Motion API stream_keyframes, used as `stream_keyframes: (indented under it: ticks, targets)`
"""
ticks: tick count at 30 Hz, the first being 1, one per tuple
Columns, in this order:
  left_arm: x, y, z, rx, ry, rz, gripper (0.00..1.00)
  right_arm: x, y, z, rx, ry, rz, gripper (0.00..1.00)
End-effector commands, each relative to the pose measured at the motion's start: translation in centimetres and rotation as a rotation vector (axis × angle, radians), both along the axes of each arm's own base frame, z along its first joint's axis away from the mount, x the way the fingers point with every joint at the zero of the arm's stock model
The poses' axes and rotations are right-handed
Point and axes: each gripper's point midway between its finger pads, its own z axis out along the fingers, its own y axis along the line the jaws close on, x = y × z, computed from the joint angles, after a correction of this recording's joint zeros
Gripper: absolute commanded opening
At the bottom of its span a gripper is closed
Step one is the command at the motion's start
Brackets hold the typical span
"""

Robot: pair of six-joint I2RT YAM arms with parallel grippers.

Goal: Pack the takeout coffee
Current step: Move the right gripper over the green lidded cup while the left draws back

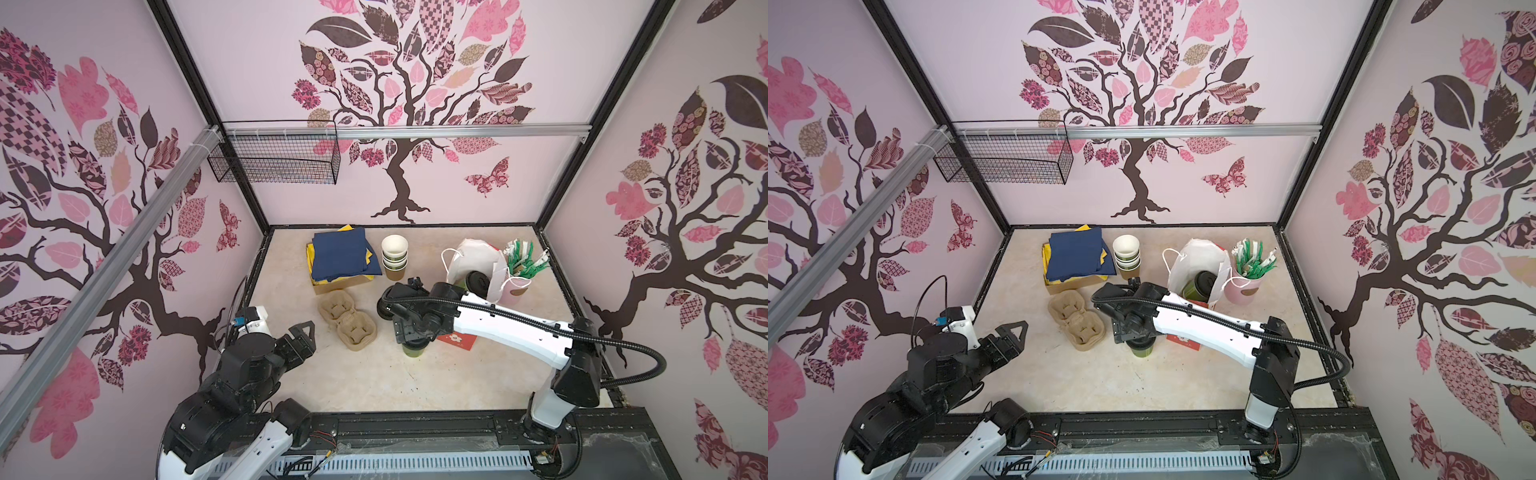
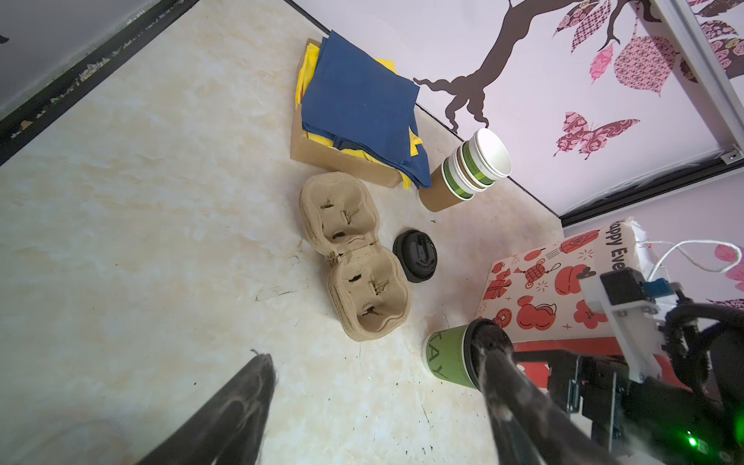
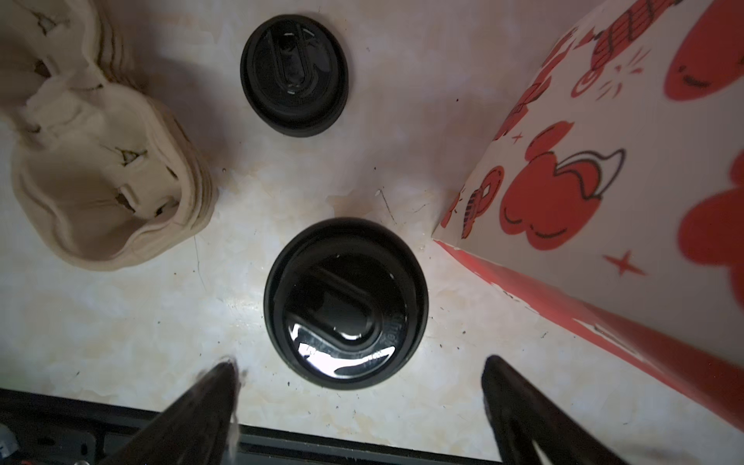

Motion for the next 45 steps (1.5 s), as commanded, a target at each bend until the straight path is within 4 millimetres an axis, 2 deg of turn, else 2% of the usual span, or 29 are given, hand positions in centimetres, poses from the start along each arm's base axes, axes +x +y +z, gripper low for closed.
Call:
stream_keyframes:
  ticks: [1, 7, 14, 24, 34, 45]
  targets:
    - [0.3, -0.2, 0.1, 0.022, 0.0, -0.014, 0.84, 0.2, -0.3, -1.5, 0.02, 0.048, -0.169, 0.95]
    - [0.9, -0.6, 0.0, 0.032, 0.004, -0.019, 0.85, 0.2, 0.0, -2.9, 0.05, 0.102, -0.174, 0.9]
    - [1.3, -0.9, -0.1, 0.033, 0.008, -0.024, 0.85, -0.3, 0.3, -3.7, 0.038, 0.142, -0.147, 0.89]
    - [1.6, -1.1, -0.1, 0.029, 0.009, -0.026, 0.85, -0.5, -0.1, -4.4, 0.008, 0.156, -0.144, 0.79]
    - [1.6, -1.2, 0.1, 0.027, 0.007, -0.028, 0.85, -0.5, -0.6, -4.7, -0.031, 0.159, -0.148, 0.85]
    - [1.8, -1.3, 0.1, 0.029, 0.008, -0.03, 0.85, -0.2, 0.0, -3.5, -0.019, 0.151, -0.122, 0.85]
